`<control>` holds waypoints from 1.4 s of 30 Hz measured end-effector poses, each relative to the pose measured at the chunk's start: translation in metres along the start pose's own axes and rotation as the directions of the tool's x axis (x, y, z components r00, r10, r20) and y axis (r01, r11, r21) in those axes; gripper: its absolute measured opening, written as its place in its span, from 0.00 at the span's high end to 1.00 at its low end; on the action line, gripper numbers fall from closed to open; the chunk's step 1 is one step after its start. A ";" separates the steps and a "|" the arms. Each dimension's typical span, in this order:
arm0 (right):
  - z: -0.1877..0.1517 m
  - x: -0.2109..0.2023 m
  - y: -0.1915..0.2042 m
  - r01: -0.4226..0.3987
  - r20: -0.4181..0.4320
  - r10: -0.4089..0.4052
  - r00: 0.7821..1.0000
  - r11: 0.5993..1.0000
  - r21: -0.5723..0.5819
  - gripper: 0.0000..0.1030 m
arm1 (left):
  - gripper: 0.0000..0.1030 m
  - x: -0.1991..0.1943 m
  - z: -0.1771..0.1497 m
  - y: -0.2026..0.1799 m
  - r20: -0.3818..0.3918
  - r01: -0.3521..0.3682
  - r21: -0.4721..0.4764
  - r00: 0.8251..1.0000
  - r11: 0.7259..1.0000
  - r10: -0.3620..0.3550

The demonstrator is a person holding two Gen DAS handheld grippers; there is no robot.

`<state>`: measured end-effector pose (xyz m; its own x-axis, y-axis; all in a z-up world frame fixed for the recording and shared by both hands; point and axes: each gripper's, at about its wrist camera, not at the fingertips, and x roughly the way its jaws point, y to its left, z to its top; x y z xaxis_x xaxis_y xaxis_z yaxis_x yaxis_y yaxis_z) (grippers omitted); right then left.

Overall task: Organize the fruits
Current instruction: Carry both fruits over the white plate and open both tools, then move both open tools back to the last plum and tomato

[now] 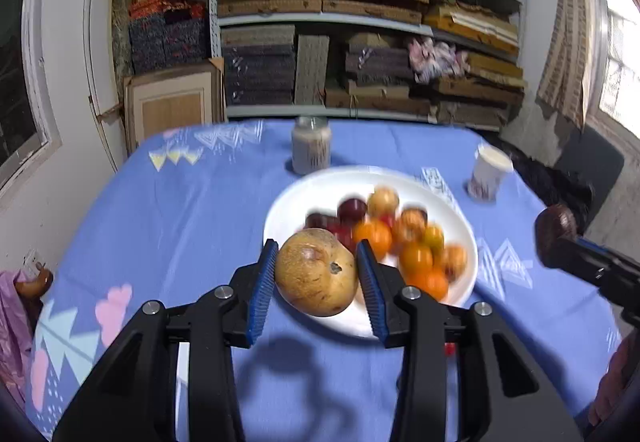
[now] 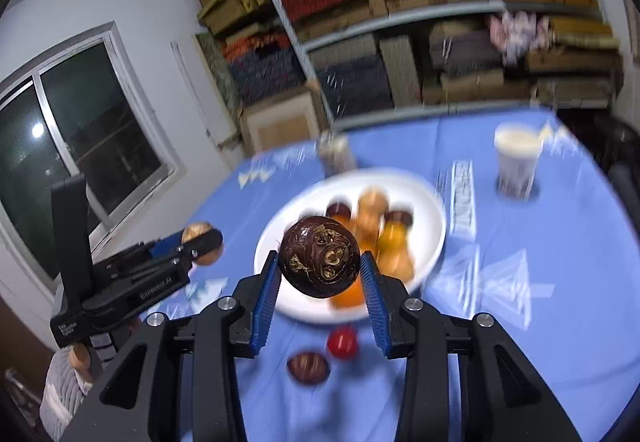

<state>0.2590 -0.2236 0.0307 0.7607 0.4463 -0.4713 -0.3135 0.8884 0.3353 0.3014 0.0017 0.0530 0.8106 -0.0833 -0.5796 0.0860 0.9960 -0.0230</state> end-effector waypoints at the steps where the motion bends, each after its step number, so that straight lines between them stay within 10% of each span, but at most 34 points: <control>1: 0.013 0.001 -0.001 0.004 0.019 -0.004 1.000 1.000 -0.005 0.60 | 0.62 0.006 0.013 -0.001 0.018 -0.020 -0.009 1.000 1.000 0.020; 8: 0.052 0.074 -0.016 0.094 0.026 -0.094 0.995 0.995 -0.026 0.60 | 0.61 0.076 0.045 -0.002 -0.016 -0.078 -0.057 0.997 0.995 0.077; 21: 0.021 0.171 -0.060 0.180 -0.173 -0.177 0.969 0.984 0.001 0.59 | 0.61 0.156 0.018 0.018 -0.159 -0.031 -0.116 0.987 0.993 0.012; 25: 0.018 0.171 -0.058 0.185 -0.162 -0.186 0.969 0.982 -0.018 0.57 | 0.59 0.157 0.016 0.016 -0.155 -0.038 -0.109 0.988 0.993 0.021; 29: 0.021 0.163 -0.057 0.186 -0.140 -0.186 0.973 0.982 -0.017 0.45 | 0.25 0.150 0.015 0.013 -0.124 -0.065 -0.102 0.991 0.993 0.052; 42: 0.022 0.064 -0.037 0.055 -0.015 -0.054 0.998 0.991 0.120 0.12 | 0.08 0.057 -0.005 0.002 0.010 -0.184 -0.052 0.983 0.982 0.185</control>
<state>0.3315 -0.2299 0.0059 0.7681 0.3994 -0.5005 -0.2003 0.8923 0.4046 0.3448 -0.0005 0.0163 0.8185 0.1017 -0.5654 -0.0946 0.9946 0.0420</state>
